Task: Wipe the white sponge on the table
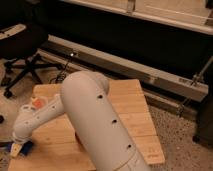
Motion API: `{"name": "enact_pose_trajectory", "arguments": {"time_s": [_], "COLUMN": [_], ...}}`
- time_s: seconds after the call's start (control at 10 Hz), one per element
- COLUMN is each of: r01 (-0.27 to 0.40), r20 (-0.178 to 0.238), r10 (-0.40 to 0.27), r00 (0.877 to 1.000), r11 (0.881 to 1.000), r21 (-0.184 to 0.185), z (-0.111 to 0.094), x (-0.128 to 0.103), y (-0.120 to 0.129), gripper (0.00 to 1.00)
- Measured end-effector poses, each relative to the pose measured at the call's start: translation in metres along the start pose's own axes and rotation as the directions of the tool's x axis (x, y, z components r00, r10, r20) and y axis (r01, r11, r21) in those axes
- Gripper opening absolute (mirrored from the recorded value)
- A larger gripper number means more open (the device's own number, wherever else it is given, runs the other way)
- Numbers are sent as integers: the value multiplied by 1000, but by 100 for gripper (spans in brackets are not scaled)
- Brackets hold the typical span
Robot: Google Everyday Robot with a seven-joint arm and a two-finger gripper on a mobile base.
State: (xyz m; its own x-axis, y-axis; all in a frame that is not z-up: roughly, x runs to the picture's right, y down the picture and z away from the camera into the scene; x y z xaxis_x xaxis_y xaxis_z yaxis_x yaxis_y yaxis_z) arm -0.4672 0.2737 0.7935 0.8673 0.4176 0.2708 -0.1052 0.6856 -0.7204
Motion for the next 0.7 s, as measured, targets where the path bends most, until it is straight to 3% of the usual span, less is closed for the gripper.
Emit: {"name": "enact_pose_trajectory", "arguments": {"time_s": [0.7], "r01": [-44], "r20": [10], "r10": [44], "r00": [999], "r11": [999], "r21": [30], "z": [-7], "x": [10], "y": [-58], "gripper": [11]}}
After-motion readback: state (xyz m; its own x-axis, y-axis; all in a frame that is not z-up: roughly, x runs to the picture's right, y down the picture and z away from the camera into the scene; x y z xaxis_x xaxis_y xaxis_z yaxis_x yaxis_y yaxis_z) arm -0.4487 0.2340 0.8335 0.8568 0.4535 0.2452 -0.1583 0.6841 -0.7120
